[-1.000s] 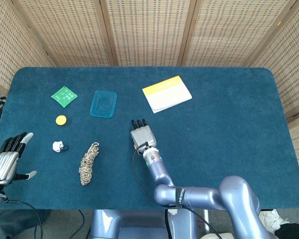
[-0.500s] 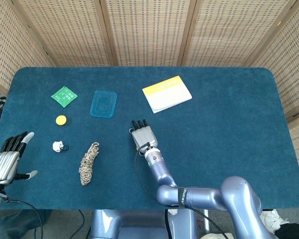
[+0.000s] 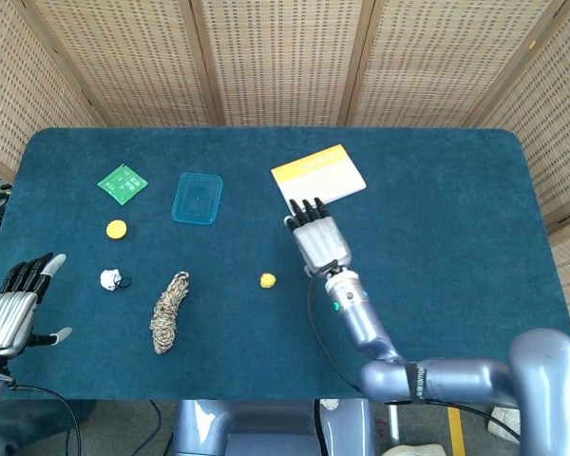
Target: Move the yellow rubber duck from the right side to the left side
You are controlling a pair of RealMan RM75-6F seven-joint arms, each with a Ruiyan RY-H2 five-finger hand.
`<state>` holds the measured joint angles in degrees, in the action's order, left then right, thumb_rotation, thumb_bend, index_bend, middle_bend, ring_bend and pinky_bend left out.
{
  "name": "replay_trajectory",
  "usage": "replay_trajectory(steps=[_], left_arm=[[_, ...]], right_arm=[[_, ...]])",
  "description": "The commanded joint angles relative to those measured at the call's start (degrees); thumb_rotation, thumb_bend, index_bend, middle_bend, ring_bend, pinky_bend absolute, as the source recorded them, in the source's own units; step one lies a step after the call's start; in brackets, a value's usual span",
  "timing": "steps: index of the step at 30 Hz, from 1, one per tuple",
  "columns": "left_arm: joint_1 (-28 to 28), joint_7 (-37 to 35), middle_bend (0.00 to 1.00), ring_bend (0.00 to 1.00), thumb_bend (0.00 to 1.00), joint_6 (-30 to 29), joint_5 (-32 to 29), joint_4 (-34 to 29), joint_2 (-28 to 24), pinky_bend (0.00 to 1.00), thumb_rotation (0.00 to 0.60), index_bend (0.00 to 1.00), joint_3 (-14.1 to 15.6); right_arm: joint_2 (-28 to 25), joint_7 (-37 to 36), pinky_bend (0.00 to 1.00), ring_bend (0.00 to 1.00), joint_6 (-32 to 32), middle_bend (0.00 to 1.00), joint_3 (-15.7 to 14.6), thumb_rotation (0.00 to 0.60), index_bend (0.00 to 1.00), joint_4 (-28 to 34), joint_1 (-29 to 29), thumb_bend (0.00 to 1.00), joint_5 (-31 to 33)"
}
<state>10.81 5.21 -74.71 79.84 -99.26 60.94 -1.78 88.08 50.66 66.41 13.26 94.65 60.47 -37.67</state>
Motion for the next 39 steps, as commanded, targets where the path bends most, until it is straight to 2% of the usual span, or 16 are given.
replay_trajectory(steps=[1,2,5,7,9,11,13,15,19,22,25,28,32,36,39], left_arm=[[-0.1,0.3,0.00,0.00,0.03,-0.3,0.6,0.1,0.2,0.00,0.600,0.00,0.3],[-0.1,0.4,0.00,0.00,0.03,-0.3,0.7,0.0,0.3,0.00,0.600,0.00,0.4],[-0.2,1.5,0.00,0.00,0.03,-0.7,1.3,0.0,0.7,0.00,0.600,0.00,0.6],[-0.1,2.5,0.00,0.00,0.03,-1.0,1.9,-0.1,1.5,0.00,0.600,0.00,0.8],[0.6,3.6,0.00,0.00,0.03,-0.6,4.1,0.0,2.7,0.00,0.600,0.00,1.2],[1.7,5.7,0.00,0.00,0.03,-0.2,5.2,-0.2,3.6,0.00,0.600,0.00,0.9],[2.7,7.3,0.00,0.00,0.03,0.0,6.1,-0.7,3.9,0.00,0.600,0.00,0.2],[4.4,9.0,0.00,0.00,0.03,0.9,6.9,-1.9,3.7,0.00,0.600,0.00,-0.8],[10.5,10.9,0.00,0.00,0.03,8.5,7.2,-7.3,0.9,0.00,0.600,0.00,-2.9],[16.6,14.8,0.00,0.00,0.03,16.3,3.0,-10.2,-0.6,0.00,0.600,0.00,-5.9],[22.0,17.1,0.00,0.00,0.03,21.9,-0.9,-10.4,1.2,0.00,0.600,0.00,-8.6],[27.4,18.9,0.00,0.00,0.04,26.5,-3.6,-7.2,4.5,0.00,0.600,0.00,-10.6],[33.3,23.1,0.00,0.00,0.09,30.6,-7.6,-1.7,10.5,0.00,0.600,0.01,-11.5],[37.4,26.9,0.00,0.00,0.15,32.7,-12.4,2.7,15.6,0.00,0.600,0.19,-11.2],[40.0,29.3,0.00,0.00,0.22,33.6,-16.8,6.6,19.5,0.00,0.600,0.25,-10.8]], right_arm=[[-9.0,-13.5,0.00,0.00,3.8,0.00,-6.1,0.600,0.11,-0.2,-8.8,0.00,-17.6],[-9.4,-14.9,0.00,0.00,4.1,0.00,-6.5,0.600,0.10,-0.9,-9.4,0.00,-19.0],[-11.8,-25.5,0.00,0.00,6.5,0.00,-9.3,0.600,0.09,-6.2,-13.6,0.00,-27.7],[-13.7,-33.3,0.00,0.00,9.0,0.00,-12.2,0.600,0.08,-11.9,-17.6,0.00,-33.1],[-15.9,-38.7,0.00,0.00,11.9,0.00,-15.2,0.600,0.06,-17.0,-22.5,0.00,-35.4],[-17.6,-43.1,0.00,0.00,14.7,0.00,-16.9,0.600,0.04,-18.3,-26.7,0.00,-36.7],[-18.7,-43.9,0.00,0.00,15.2,0.00,-17.2,0.600,0.03,-17.2,-29.0,0.00,-35.9],[-20.7,-45.3,0.00,0.00,15.2,0.00,-17.6,0.600,0.02,-13.3,-31.2,0.00,-35.0],[-23.6,-48.8,0.00,0.00,18.6,0.00,-18.1,0.600,0.02,-6.6,-36.2,0.00,-35.7],[-24.6,-49.9,0.00,0.00,21.9,0.00,-18.4,0.600,0.02,-3.9,-39.6,0.00,-37.5],[-24.8,-51.5,0.00,0.00,23.6,0.00,-18.4,0.600,0.03,-3.3,-41.9,0.00,-39.4],[-24.4,-52.0,0.00,0.00,24.5,0.00,-17.9,0.600,0.05,-3.8,-43.7,0.00,-40.1],[-24.7,-52.5,0.00,0.00,24.4,0.00,-17.1,0.600,0.05,-4.6,-45.0,0.00,-41.1],[-24.8,-53.2,0.00,0.00,24.3,0.00,-16.0,0.600,0.05,-5.4,-46.0,0.00,-41.4],[-24.9,-53.4,0.00,0.00,23.9,0.00,-15.3,0.600,0.05,-5.7,-46.6,0.00,-41.4]])
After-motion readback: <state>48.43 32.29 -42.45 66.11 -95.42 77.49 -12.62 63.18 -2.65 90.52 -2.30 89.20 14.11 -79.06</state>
